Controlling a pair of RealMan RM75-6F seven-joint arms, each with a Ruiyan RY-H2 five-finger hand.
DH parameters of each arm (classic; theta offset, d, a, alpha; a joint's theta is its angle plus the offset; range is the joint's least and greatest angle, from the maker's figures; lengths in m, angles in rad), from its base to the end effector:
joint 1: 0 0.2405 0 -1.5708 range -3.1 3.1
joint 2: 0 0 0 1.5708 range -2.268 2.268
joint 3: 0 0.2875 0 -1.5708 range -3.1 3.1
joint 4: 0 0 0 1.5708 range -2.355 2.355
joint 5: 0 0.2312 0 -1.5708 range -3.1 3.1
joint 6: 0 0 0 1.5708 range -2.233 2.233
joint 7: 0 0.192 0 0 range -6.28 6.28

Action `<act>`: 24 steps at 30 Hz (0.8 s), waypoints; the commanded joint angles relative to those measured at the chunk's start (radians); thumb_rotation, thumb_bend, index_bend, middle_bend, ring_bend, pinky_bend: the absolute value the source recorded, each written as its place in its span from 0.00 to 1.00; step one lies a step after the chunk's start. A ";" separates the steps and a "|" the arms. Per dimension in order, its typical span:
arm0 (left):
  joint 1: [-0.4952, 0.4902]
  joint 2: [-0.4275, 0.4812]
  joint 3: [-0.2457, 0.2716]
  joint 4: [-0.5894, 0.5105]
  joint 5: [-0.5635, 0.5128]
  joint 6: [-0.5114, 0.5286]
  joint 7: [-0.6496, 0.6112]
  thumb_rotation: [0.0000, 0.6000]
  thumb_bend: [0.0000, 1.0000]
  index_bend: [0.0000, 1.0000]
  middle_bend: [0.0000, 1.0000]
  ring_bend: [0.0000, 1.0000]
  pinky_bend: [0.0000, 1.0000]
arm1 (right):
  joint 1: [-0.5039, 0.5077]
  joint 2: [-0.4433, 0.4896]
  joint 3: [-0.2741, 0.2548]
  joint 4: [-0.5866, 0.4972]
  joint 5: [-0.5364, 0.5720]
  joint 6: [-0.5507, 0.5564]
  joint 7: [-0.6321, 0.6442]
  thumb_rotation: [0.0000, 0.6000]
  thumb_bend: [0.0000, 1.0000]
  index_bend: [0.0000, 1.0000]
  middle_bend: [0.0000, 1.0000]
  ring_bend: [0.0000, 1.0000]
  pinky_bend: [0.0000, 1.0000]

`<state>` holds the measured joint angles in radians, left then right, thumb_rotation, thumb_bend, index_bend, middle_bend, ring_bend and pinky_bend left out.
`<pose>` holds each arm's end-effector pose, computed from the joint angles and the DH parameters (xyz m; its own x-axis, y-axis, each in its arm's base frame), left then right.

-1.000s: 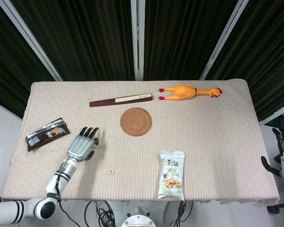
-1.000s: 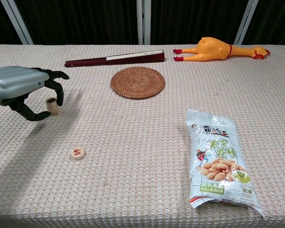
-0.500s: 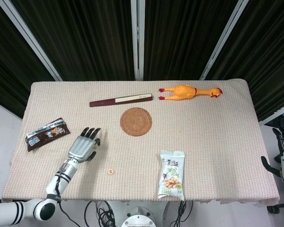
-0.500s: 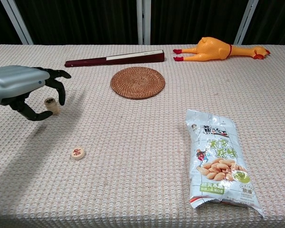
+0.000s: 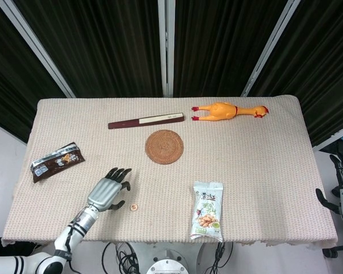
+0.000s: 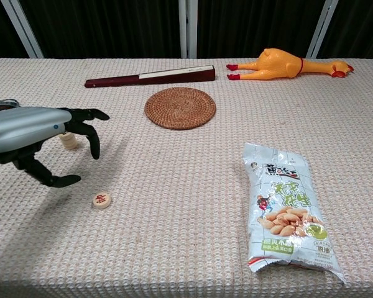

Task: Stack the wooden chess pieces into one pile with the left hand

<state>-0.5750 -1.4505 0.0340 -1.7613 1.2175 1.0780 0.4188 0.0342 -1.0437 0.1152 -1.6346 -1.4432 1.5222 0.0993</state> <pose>-0.1899 0.2988 -0.0555 0.4572 0.3880 0.8003 0.8643 -0.4058 -0.2971 -0.3584 -0.2291 0.2011 0.3466 0.0901 0.9337 -0.9370 0.0799 0.3401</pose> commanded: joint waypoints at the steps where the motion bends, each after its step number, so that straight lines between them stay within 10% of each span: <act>1: 0.018 -0.019 0.014 0.014 0.023 0.018 0.001 1.00 0.29 0.38 0.00 0.00 0.00 | -0.001 -0.001 0.000 0.000 -0.002 0.003 0.002 1.00 0.25 0.00 0.00 0.00 0.00; 24: 0.047 -0.083 0.042 0.078 0.110 -0.024 -0.055 1.00 0.25 0.36 0.00 0.00 0.00 | -0.004 0.001 0.002 0.002 -0.002 0.007 0.014 1.00 0.25 0.00 0.00 0.00 0.00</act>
<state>-0.5297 -1.5275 0.0744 -1.6909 1.3203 1.0576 0.3746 0.0306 -1.0429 0.1167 -1.6326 -1.4450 1.5289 0.1135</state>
